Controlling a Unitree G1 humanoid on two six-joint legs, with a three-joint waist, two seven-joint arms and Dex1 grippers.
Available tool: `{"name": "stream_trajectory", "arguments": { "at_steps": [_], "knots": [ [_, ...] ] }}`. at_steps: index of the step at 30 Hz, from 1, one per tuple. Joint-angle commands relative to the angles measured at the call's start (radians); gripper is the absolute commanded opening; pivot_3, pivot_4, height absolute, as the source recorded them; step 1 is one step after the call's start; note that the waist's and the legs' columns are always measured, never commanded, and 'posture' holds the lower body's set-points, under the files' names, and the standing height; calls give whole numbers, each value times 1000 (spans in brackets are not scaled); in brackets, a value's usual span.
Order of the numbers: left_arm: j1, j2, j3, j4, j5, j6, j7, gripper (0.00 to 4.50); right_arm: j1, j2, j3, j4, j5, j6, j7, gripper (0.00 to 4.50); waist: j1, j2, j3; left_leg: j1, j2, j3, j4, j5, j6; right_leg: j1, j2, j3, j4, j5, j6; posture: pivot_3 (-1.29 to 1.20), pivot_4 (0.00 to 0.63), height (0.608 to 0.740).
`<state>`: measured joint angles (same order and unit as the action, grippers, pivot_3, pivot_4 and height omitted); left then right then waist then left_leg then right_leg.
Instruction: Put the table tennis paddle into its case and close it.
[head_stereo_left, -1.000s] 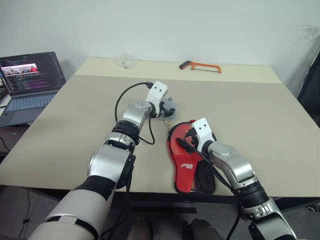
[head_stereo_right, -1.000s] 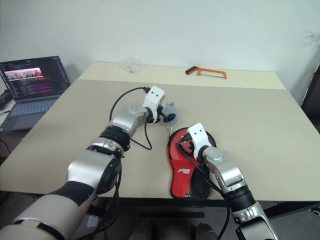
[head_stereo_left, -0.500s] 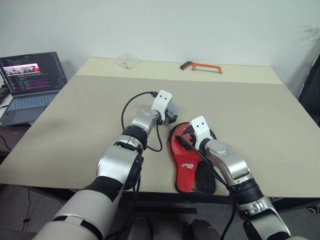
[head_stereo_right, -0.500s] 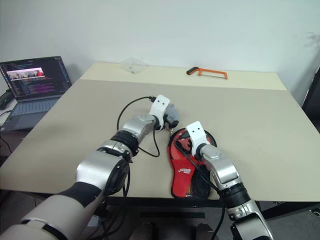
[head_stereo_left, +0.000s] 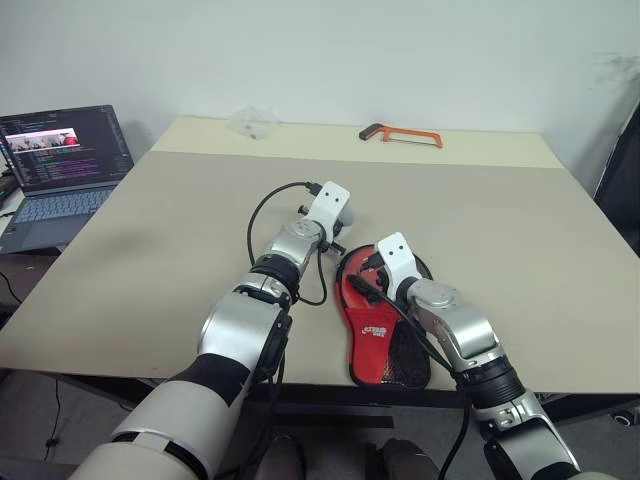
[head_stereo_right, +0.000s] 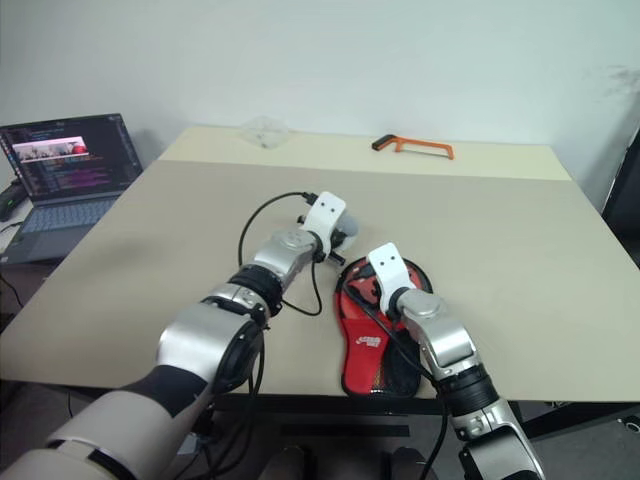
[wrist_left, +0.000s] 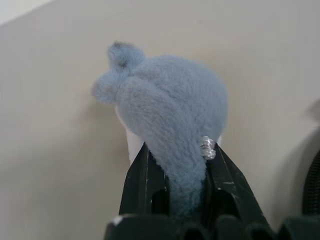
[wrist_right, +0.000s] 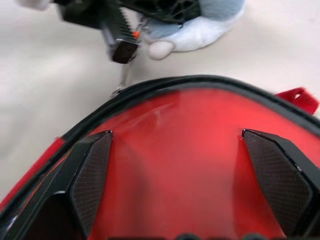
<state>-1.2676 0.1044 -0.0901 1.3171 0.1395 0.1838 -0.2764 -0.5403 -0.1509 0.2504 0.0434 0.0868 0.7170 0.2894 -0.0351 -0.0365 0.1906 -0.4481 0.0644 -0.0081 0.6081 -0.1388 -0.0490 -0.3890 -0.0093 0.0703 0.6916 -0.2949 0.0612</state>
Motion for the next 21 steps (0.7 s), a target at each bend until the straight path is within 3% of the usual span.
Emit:
{"name": "stream_trajectory", "arguments": {
  "at_steps": [1, 9, 21],
  "knots": [
    [-18, 3, -56, 9, 84, -81, 61, 337, 54, -24, 44, 13, -20, 84, 30, 4500, 0, 0, 0, 0, 0, 0, 0, 0, 0, 0, 0, 0, 0, 0, 0, 0, 150, 740],
    [-62, -35, -161, 35, 231, -250, 223, 322, 89, -46, 63, -78, -14, 147, 60, 4500, 1, 0, 0, 0, 0, 0, 0, 0, 0, 0, 0, 0, -2, 1, 0, 0, 150, 740],
    [-66, -104, -297, 61, 416, -310, 362, 309, 164, -79, 82, -240, 0, 259, 65, 4500, 3, 0, 0, -3, 0, 1, -3, 0, -1, 0, -1, 0, -10, 1, 1, 0, 150, 740]
  ]
}}
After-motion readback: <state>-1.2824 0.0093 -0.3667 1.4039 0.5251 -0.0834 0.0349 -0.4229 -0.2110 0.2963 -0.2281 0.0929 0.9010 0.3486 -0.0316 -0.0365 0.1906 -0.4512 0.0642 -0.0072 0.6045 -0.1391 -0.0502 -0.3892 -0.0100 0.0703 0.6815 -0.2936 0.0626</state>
